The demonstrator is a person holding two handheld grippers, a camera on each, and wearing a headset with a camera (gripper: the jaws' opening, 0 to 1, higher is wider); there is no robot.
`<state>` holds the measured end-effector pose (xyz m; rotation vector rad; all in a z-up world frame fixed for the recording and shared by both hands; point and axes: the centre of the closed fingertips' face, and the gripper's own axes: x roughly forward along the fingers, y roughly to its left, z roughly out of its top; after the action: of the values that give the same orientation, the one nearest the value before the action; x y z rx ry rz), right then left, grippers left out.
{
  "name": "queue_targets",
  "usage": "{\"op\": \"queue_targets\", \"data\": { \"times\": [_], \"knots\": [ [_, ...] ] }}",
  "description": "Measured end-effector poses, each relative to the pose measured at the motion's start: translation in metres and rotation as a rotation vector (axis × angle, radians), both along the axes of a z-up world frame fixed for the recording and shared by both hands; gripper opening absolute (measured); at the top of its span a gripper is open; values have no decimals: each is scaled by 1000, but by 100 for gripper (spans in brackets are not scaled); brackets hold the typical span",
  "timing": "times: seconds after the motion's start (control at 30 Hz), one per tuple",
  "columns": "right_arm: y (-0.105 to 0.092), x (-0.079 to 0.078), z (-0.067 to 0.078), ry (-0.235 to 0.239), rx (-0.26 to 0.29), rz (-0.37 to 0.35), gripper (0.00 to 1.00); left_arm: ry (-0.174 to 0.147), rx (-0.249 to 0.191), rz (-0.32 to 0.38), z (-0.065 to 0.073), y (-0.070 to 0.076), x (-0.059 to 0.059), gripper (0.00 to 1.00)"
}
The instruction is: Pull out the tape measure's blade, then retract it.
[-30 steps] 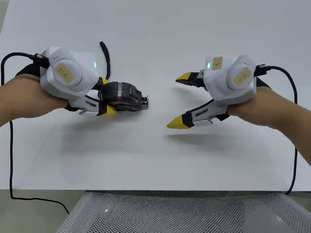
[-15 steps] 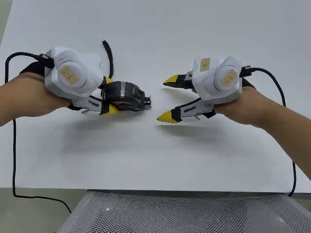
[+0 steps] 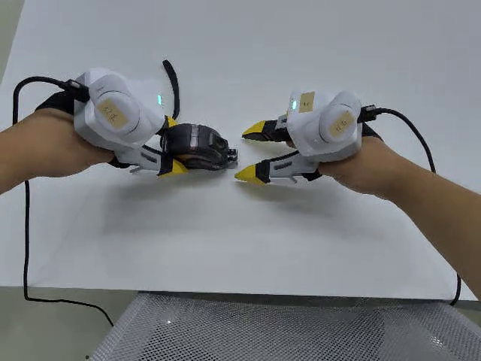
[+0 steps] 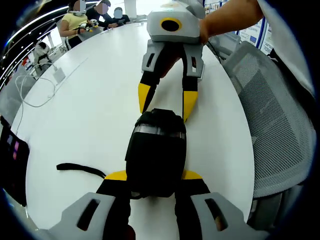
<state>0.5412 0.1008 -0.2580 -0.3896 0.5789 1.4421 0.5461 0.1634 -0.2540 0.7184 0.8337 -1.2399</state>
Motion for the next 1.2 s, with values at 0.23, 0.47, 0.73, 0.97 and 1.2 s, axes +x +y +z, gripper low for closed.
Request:
{"op": "queue_targets", "data": {
  "times": [0.23, 0.47, 0.73, 0.97, 1.2],
  "knots": [
    [3, -1, -3, 5, 3, 11, 27, 0, 1, 1, 0, 0, 0, 29],
    [6, -1, -3, 1, 16, 12, 22, 1, 1, 0, 0, 0, 0, 29],
    [9, -3, -5, -22, 20, 40, 14, 3, 0, -1, 0, 0, 0, 29],
    [10, -5, -5, -41, 18, 58, 12, 1, 1, -2, 0, 0, 0, 29],
    [10, -4, -6, -47, 17, 63, 11, -3, 1, -4, 0, -1, 0, 29]
  ]
}}
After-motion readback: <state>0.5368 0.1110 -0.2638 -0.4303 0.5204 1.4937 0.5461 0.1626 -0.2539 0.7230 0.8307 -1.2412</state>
